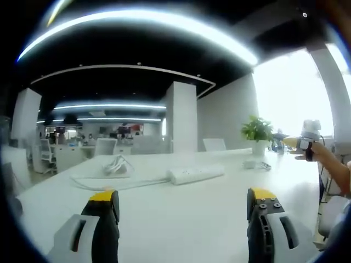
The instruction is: Straighten the power strip on the desk, plug the charger into it
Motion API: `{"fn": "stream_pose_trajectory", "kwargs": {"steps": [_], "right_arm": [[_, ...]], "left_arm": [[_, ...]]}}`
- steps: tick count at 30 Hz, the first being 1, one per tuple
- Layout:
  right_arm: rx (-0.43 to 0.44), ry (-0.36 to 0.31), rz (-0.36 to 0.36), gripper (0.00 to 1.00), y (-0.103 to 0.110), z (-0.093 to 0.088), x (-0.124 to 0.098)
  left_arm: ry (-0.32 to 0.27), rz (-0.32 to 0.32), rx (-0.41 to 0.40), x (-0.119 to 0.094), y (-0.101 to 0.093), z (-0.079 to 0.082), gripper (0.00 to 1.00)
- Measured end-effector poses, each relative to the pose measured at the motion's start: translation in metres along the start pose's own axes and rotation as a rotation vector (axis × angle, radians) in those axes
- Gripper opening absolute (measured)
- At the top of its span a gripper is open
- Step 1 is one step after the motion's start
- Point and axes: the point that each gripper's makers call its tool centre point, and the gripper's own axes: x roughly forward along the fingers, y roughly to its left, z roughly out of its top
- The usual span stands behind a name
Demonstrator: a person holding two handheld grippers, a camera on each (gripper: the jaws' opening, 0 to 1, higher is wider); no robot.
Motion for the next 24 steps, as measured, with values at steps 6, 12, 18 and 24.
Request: {"fn": "stream_pose_trajectory", "kwargs": {"steps": [6,12,18,24], "right_arm": [[-0.027,0.005,0.006,1.00,-0.011,0.005,0.007],[-0.005,-0.005,0.012,1.00,-0.021,0.008,0.014],[-0.020,0.009,0.010,1.00,-0.032,0.011,0.022],[-0.032,0.018,0.017,1.00,-0.041,0.015,0.034]], "left_arm": [[0.000,-0.003,0.001,0.000,-0.001,0.000,0.99],[0.007,-0.003,0.000,0.000,-0.001,-0.003,0.99],[0.005,-0.006,0.004,-0.001,-0.003,-0.002,0.99],[0.009,-0.005,-0.005,0.001,-0.002,-0.006,0.99]]}}
